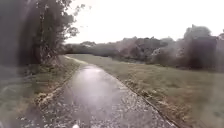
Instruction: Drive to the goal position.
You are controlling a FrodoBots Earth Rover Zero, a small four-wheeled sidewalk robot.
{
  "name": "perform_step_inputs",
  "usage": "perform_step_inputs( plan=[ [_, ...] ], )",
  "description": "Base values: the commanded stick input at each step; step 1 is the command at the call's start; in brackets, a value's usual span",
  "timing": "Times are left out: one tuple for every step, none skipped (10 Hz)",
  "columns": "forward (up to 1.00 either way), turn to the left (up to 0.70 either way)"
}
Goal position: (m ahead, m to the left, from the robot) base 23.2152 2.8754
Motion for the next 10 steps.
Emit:
perform_step_inputs(
  plan=[
    [0.70,0.35],
    [0.70,0.34],
    [0.70,0.31],
    [0.70,0.15],
    [0.70,0.00],
    [0.70,0.00],
    [0.70,0.00],
    [0.70,0.00],
    [0.70,0.00],
    [0.70,0.00]
  ],
)
